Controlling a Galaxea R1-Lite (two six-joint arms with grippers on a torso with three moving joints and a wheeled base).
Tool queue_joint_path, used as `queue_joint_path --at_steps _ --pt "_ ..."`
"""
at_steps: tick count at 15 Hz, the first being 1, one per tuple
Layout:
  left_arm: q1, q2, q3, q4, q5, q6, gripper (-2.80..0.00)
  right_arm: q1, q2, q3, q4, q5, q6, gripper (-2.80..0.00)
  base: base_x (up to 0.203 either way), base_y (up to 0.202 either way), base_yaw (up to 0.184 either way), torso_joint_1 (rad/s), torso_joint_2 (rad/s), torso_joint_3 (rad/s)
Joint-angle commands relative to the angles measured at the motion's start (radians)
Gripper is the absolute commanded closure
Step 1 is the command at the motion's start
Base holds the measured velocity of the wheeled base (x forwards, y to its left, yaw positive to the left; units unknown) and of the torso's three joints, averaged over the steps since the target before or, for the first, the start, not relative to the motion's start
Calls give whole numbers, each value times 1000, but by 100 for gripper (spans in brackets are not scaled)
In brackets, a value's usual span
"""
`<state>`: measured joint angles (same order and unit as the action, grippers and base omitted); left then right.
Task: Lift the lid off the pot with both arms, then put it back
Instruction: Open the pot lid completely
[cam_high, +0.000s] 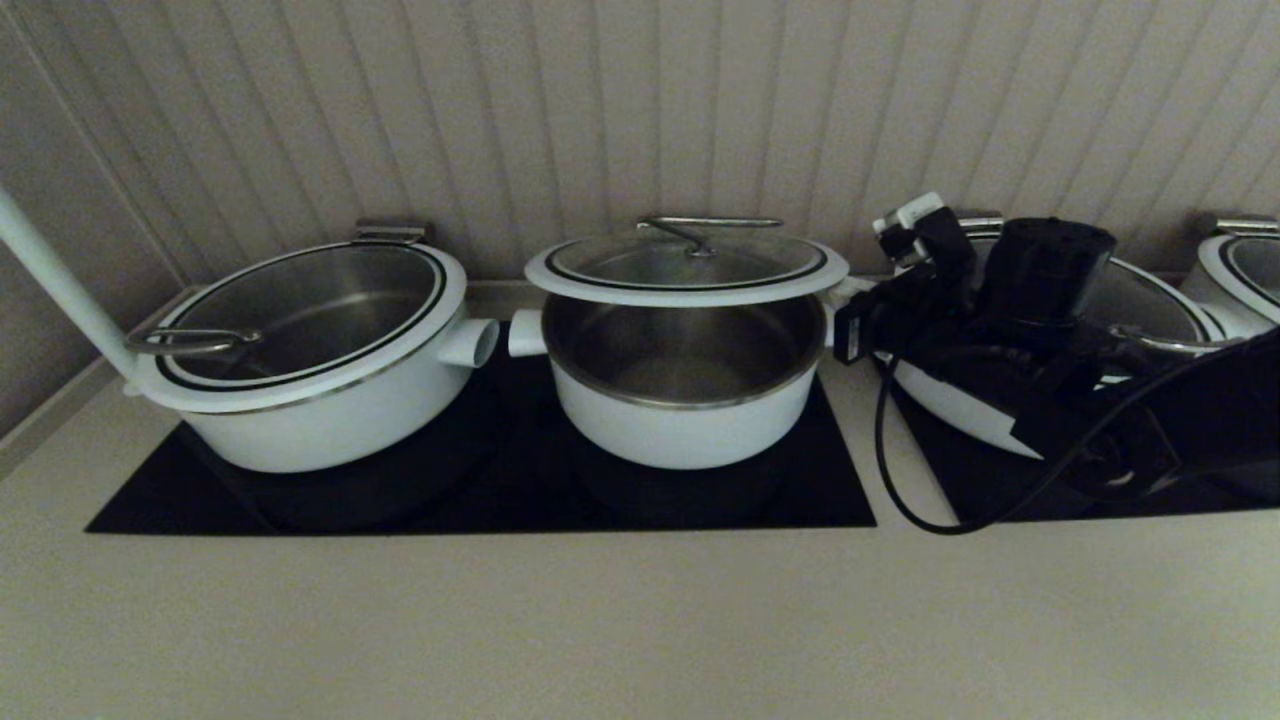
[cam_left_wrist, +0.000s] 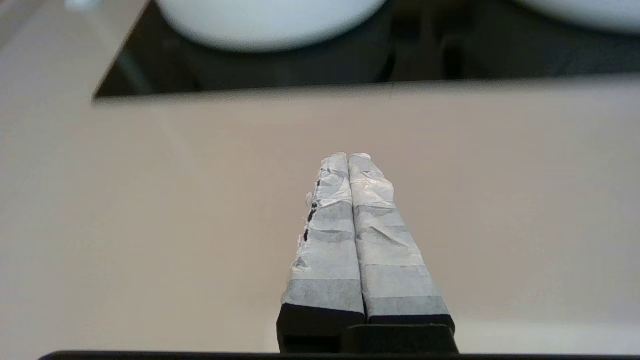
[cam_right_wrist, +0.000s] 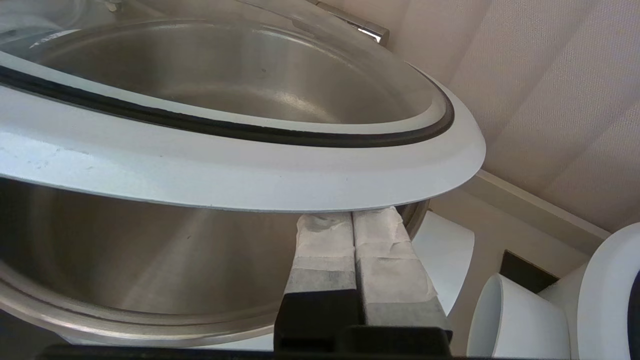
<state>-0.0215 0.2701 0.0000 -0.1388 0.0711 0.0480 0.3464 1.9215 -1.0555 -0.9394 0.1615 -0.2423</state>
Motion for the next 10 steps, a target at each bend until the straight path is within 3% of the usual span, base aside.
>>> queue_joint_path --at_steps 1,2,6,10 --pt "10 -106 0 27 -9 78 0 1 -2 1 -6 1 -2 0 0 0 0 0 0 0" --pt "11 -118 0 40 -33 109 0 0 -2 0 -6 1 -2 0 0 0 0 0 0 0" --pt "12 -173 0 81 -58 114 0 2 -1 1 -7 3 -2 0 0 0 0 0 0 0" --pt "15 -269 0 146 -82 52 0 2 -6 2 -10 4 0 0 0 0 0 0 0 0"
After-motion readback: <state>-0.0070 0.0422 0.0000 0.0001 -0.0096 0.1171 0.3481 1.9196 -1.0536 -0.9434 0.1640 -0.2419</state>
